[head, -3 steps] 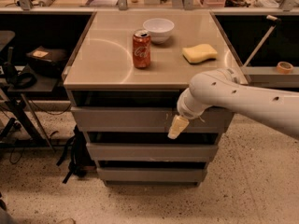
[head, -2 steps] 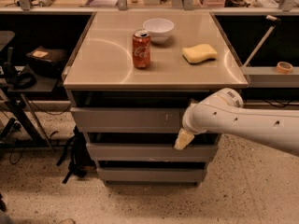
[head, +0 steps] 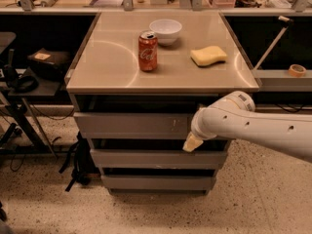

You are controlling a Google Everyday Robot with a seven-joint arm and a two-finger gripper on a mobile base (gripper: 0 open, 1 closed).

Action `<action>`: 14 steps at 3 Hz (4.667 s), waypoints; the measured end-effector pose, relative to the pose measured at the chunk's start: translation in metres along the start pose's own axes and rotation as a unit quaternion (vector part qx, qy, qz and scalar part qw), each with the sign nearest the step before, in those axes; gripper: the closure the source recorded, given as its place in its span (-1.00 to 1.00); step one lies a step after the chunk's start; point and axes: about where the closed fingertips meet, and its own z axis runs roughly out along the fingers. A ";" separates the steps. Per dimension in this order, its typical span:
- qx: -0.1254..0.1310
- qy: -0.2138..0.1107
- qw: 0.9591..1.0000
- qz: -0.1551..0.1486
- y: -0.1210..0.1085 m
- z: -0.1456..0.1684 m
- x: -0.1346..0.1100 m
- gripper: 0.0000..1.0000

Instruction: Open top drawer

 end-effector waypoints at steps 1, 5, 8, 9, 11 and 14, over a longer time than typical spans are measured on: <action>0.000 0.000 1.000 0.000 0.000 0.000 0.000 -0.18; 0.000 0.000 1.000 0.000 -0.009 -0.018 -0.006 1.00; 0.009 -0.002 1.000 0.000 -0.008 -0.029 -0.001 1.00; 0.023 -0.009 1.000 0.000 -0.007 -0.040 -0.001 1.00; 0.045 -0.016 0.999 -0.002 0.009 -0.063 0.003 1.00; 0.046 -0.013 0.999 -0.001 0.020 -0.071 0.008 1.00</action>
Offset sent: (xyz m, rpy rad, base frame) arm 0.0000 0.0000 0.0000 0.0000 0.0000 0.0000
